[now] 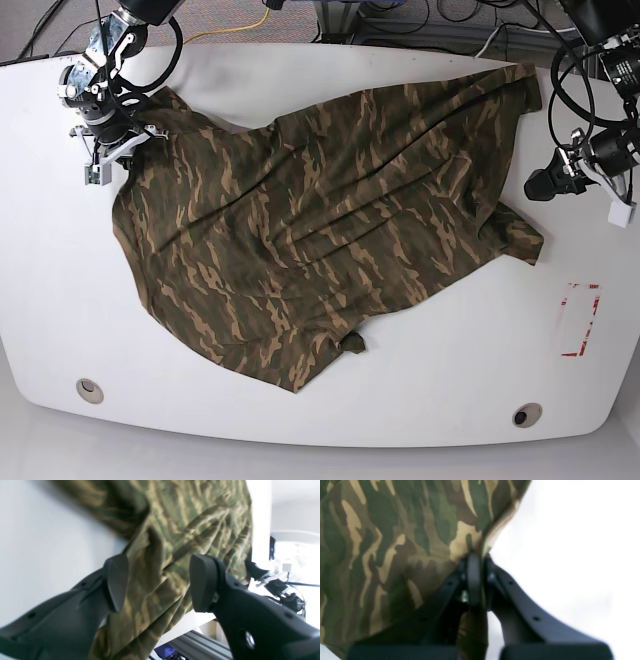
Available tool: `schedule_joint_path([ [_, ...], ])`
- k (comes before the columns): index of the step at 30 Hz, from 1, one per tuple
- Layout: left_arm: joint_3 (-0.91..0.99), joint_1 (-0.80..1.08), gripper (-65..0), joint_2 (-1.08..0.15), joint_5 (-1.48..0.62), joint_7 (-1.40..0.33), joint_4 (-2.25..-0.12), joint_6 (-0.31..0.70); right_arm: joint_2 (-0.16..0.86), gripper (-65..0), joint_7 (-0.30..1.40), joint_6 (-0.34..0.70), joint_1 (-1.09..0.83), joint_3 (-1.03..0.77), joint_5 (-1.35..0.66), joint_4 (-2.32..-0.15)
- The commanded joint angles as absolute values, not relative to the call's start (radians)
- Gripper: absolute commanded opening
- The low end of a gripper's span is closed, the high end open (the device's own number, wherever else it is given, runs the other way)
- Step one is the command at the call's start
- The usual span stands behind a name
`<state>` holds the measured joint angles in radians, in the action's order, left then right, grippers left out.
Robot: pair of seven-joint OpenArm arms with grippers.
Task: Layout the t-shirt on the table in an organized manner, then fold the t-shirt properly
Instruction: 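Hold the shirt corners with both grippers, adjusting the grasps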
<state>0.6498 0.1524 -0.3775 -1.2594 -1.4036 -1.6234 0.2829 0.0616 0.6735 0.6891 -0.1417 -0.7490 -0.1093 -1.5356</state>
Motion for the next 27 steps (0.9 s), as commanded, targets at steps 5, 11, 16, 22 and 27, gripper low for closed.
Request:
schedule_joint_path([
  [5,0.684,0.251,-29.2,-0.455,-1.365,-1.396,-1.641,0.311,0.070,-63.4,0.694,0.698,-0.143,-0.708,-0.101,-1.541],
  [11,0.685,0.335,-29.2,-0.469,-1.380,-1.396,-1.643,0.312,0.067,-63.4,0.694,0.698,-0.147,-0.705,-0.101,-1.541],
  [16,0.684,0.386,-28.9,-0.484,-1.380,-1.396,-1.643,0.312,0.067,-63.4,0.694,0.698,-0.147,-0.705,-0.101,-1.541],
  [22,0.691,0.455,-28.6,-0.486,-1.380,-1.396,-1.641,0.312,0.067,-63.4,0.694,0.698,-0.148,-0.707,-0.101,-1.543],
  [27,0.693,0.495,-28.6,-0.486,-1.376,-1.396,-1.641,0.308,0.067,-63.4,0.694,0.698,-0.148,-0.707,-0.101,-1.543],
])
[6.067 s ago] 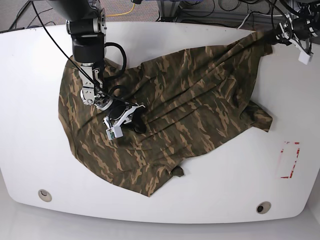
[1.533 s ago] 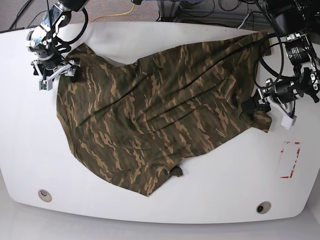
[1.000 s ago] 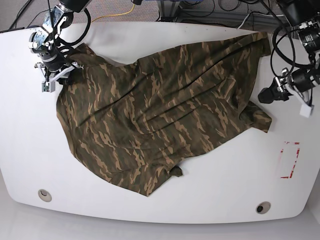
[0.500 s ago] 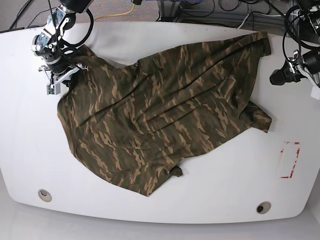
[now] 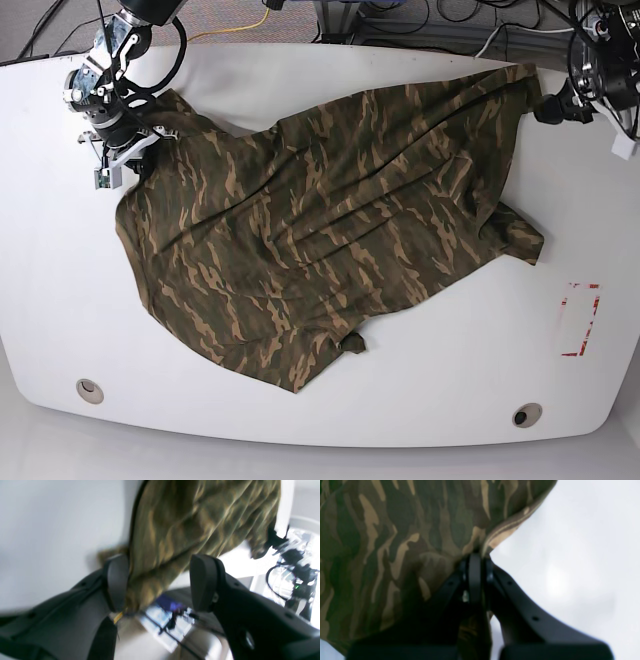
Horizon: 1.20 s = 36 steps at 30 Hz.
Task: Layout the t-shirt on the table in an organized manner, then fold the t-shirt properly
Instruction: 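Hold the shirt corners with both grippers, adjusting the grasps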
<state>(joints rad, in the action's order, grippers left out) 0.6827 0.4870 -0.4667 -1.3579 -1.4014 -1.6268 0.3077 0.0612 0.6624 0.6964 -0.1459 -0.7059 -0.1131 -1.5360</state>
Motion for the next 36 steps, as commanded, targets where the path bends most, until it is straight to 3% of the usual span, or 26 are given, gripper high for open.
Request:
schedule_joint_path([
  [1,0.693,0.501,-28.6,-0.484,-1.372,-1.396,-1.641,0.308,0.067,-63.4,0.694,0.698,-0.148,-0.708,-0.101,-1.543],
  [22,0.654,0.499,-28.9,-0.427,-1.084,-1.368,-1.639,0.309,0.067,-63.4,0.694,0.698,-0.151,-0.705,-0.101,-1.544],
  [36,0.604,0.499,-29.0,-0.427,-1.061,-1.285,-1.633,0.308,0.068,-63.4,0.694,0.698,-0.151,-0.705,-0.101,-1.543],
])
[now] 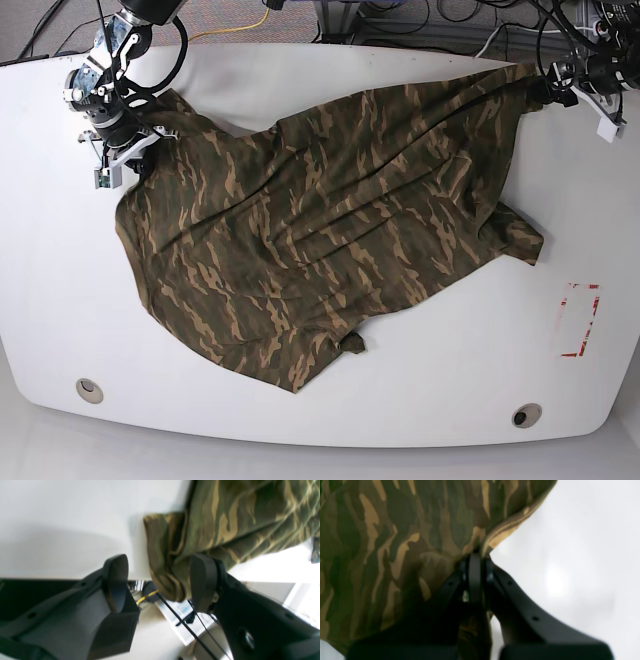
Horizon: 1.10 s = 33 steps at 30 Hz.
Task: Layout the t-shirt on the table in an organized manner, then fold the t-shirt properly
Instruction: 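Hold the shirt corners with both grippers, adjusting the grasps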
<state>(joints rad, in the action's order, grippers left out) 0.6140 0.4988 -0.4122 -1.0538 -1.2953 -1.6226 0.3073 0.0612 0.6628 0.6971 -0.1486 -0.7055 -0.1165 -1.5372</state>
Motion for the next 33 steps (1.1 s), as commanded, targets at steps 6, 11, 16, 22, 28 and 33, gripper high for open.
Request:
schedule_joint_path([
  [6,0.545,0.473,-29.0,-0.423,-0.961,-1.256,-1.633,0.308,0.068,-63.4,0.694,0.698,-0.151,-0.704,-0.101,-1.543],
  [11,0.524,0.458,-29.2,-0.397,-0.914,-1.253,-1.633,0.311,0.070,-63.4,0.694,0.698,-0.151,-0.704,-0.101,-1.543],
  [16,0.524,0.456,-29.2,-0.372,-0.885,-1.253,-1.633,0.311,0.071,-63.4,0.694,0.698,-0.150,-0.704,-0.101,-1.543],
  [22,0.524,0.456,-39.2,-0.372,-0.871,-1.253,-1.633,0.311,0.071,-63.4,0.694,0.698,-0.147,-0.704,-0.097,-1.543],
  [28,0.526,0.456,-52.2,-0.374,-0.851,-1.253,-1.633,0.311,0.071,-63.3,0.694,0.698,-0.143,-0.704,-0.097,-1.543],
  [33,0.526,0.456,-53.9,-0.374,-0.816,-1.253,-1.633,0.311,0.071,-63.3,0.694,0.698,-0.143,-0.704,-0.099,-1.543],
])
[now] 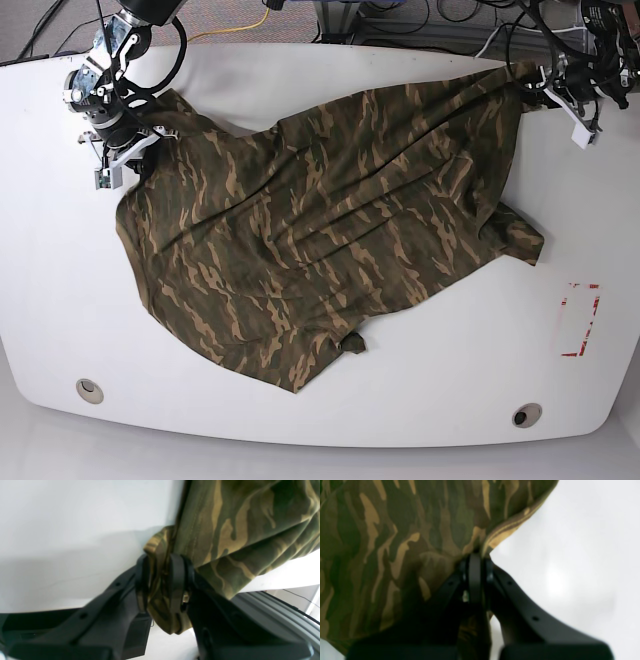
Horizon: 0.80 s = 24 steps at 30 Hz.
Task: Layout the t-shirt on the table in an organized manner, then fold the t-shirt properly
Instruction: 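Hold the shirt corners with both grippers, adjusting the grasps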
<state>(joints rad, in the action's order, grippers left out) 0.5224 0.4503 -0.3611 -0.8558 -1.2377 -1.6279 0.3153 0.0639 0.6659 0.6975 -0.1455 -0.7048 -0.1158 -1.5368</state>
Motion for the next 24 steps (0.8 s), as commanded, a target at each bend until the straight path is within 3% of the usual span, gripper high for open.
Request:
schedule_joint_path([
  [1,0.527,0.456,-54.0,-0.374,-0.811,-1.253,-1.633,0.311,0.071,-63.3,0.694,0.698,-0.143,-0.704,-0.099,-1.543],
  [7,0.529,0.456,-55.0,-0.374,-0.809,-1.250,-1.635,0.312,0.071,-63.3,0.694,0.698,-0.143,-0.704,-0.099,-1.541],
  [11,0.529,0.456,-65.0,-0.374,-0.809,-1.250,-1.636,0.314,0.071,-63.3,0.694,0.698,-0.143,-0.704,-0.099,-1.541],
  [17,0.529,0.455,-65.0,-0.372,-0.812,-1.250,-1.641,0.329,0.071,-63.3,0.694,0.698,-0.143,-0.704,-0.099,-1.543],
  [24,0.529,0.429,-65.0,-0.372,-0.825,-1.256,-1.661,0.545,0.071,-63.3,0.694,0.698,-0.142,-0.704,-0.101,-1.547],
])
